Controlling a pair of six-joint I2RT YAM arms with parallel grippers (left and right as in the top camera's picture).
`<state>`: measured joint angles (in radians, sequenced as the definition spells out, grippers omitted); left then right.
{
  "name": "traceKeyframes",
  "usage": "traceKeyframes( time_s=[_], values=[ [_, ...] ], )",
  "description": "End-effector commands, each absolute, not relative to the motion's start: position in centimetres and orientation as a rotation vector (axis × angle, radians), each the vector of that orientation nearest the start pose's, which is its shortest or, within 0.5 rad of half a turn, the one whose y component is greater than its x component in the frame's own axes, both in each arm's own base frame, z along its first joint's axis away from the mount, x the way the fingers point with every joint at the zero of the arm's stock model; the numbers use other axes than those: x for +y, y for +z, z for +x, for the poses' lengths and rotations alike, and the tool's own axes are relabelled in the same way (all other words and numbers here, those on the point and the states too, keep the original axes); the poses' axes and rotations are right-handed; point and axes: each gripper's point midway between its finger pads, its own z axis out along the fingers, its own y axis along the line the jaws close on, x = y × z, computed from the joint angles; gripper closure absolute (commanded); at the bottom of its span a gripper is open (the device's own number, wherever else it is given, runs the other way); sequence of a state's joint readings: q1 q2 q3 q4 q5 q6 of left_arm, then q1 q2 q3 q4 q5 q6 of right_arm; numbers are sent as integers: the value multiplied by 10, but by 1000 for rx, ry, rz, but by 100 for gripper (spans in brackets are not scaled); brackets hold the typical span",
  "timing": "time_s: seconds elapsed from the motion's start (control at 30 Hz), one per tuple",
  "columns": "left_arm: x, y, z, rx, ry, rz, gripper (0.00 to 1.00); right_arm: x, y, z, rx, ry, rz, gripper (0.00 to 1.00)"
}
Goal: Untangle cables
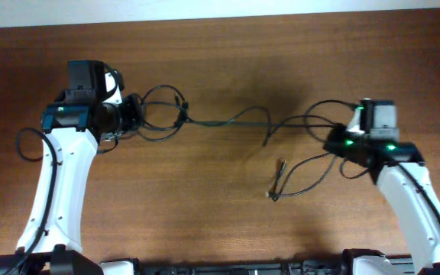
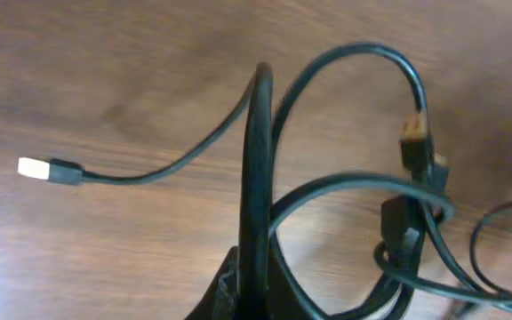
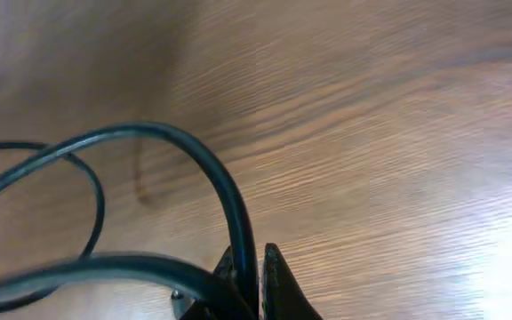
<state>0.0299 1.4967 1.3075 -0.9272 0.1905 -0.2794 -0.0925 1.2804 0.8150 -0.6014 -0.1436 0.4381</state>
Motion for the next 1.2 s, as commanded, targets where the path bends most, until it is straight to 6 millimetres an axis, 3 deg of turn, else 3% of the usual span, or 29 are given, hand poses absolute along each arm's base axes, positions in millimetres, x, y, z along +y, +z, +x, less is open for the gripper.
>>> traceKeyframes(
  time_s=[0.0, 0.07, 0.17, 0.2, 0.27, 0.37, 0.47, 0.6, 0.8, 0.9, 1.0, 1.17],
  values=[
    [24, 181, 368, 2572, -172, -603, 100, -90, 94, 292, 2449, 56, 1025, 96],
    [27, 181, 368, 2545, -197, -718, 100, -99, 92, 286, 2439, 91, 1089, 96],
    [14, 184, 372, 2523, -319, -777, 100, -82, 93, 289, 2453, 280, 1081, 84],
    [3, 187, 375, 2523, -411, -748, 100, -67, 96, 293, 2471, 378, 1010, 64],
    [-19, 193, 379, 2522, -535, -663, 100, -50, 99, 299, 2489, 457, 927, 37],
    [-40, 196, 381, 2528, -573, -590, 100, -26, 102, 305, 2523, 508, 792, 22],
    [-69, 199, 381, 2536, -611, -517, 100, 24, 110, 311, 2561, 634, 529, 19],
    [-99, 207, 386, 2500, -703, -575, 100, 83, 119, 315, 2559, 713, 263, 7],
    [-112, 213, 386, 2432, -886, -963, 100, 151, 134, 311, 2503, 802, -31, 6],
    [-128, 218, 380, 2428, -1059, -1119, 100, 179, 141, 312, 2447, 840, -146, 5],
    [-143, 225, 372, 2444, -1204, -1187, 100, 199, 140, 317, 2421, 882, -169, 5],
    [-150, 229, 368, 2430, -1299, -1327, 100, 223, 119, 325, 2484, 1004, 43, 1]
  ],
)
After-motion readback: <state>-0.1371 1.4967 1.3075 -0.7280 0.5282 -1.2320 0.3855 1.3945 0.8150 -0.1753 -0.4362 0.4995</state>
